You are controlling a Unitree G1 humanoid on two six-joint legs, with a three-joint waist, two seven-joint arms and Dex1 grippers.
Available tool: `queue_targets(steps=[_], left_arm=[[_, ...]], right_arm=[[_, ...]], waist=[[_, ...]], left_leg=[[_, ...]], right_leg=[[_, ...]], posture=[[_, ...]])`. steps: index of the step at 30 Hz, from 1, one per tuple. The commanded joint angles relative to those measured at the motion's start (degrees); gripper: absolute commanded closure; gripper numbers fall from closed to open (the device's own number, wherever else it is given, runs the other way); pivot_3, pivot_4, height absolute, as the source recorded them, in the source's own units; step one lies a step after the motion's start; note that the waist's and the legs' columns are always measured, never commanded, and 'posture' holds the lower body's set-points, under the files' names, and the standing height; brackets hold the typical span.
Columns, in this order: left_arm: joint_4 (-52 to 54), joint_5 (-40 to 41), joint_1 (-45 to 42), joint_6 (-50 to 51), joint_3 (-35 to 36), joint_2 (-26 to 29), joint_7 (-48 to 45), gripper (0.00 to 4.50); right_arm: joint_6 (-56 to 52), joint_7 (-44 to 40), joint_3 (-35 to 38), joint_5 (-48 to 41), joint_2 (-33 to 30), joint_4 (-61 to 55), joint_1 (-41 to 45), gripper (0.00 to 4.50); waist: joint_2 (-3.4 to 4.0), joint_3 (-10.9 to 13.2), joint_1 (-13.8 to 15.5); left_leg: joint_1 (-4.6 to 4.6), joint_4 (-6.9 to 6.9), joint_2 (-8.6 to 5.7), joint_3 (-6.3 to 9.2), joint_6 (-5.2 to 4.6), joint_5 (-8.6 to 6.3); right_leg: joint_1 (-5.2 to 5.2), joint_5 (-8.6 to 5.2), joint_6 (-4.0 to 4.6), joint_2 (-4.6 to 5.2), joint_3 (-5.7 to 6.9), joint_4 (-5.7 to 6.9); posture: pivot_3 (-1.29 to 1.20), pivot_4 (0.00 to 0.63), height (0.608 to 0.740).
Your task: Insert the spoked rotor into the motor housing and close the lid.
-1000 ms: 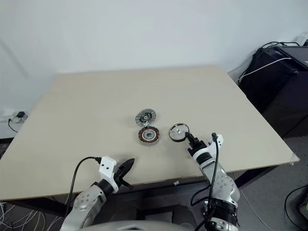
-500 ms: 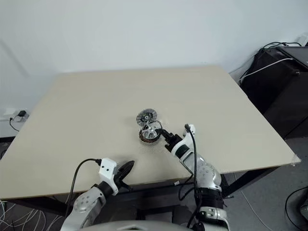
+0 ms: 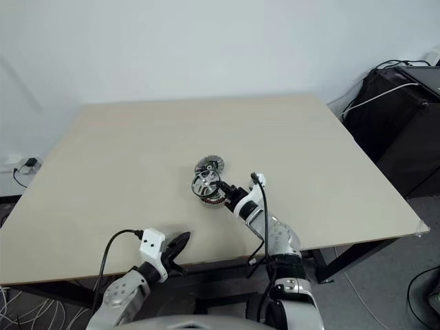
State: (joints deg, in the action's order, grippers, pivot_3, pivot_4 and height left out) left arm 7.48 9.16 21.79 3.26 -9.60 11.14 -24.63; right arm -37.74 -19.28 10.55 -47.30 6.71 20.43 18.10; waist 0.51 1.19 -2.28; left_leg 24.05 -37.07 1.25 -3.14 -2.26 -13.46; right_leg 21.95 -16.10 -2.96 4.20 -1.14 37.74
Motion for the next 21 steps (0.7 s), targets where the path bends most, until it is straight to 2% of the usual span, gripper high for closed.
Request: queue_targets(steps=[1,21], left_arm=[[3.07,0.08,-0.30,-0.54,0.20,-0.02,0.38,4.50],[2.87,0.30,-0.92,-0.40,-0.18,-0.05,0.55,4.50]], right_arm=[[1.59,-1.19,0.02,0.98,2.11,1.08,1.26,3.95],[3.08,-2.11,2.15,3.85,1.64,3.75,1.87,3.95]], waist=[[0.00,0.00,-0.03],[0.01,0.00,-0.15]], left_leg=[[0.00,0.00,0.00,0.00,0.00,0.00],[0.11,0.03,-0.01,0.00,0.01,-0.01]], right_leg=[[0.00,0.00,0.00,0.01,0.00,0.00],[0.12,0.00,0.01,0.11,-0.01,0.00]], posture=[[0.00,0.000,0.740],[0.00,0.000,0.740]])
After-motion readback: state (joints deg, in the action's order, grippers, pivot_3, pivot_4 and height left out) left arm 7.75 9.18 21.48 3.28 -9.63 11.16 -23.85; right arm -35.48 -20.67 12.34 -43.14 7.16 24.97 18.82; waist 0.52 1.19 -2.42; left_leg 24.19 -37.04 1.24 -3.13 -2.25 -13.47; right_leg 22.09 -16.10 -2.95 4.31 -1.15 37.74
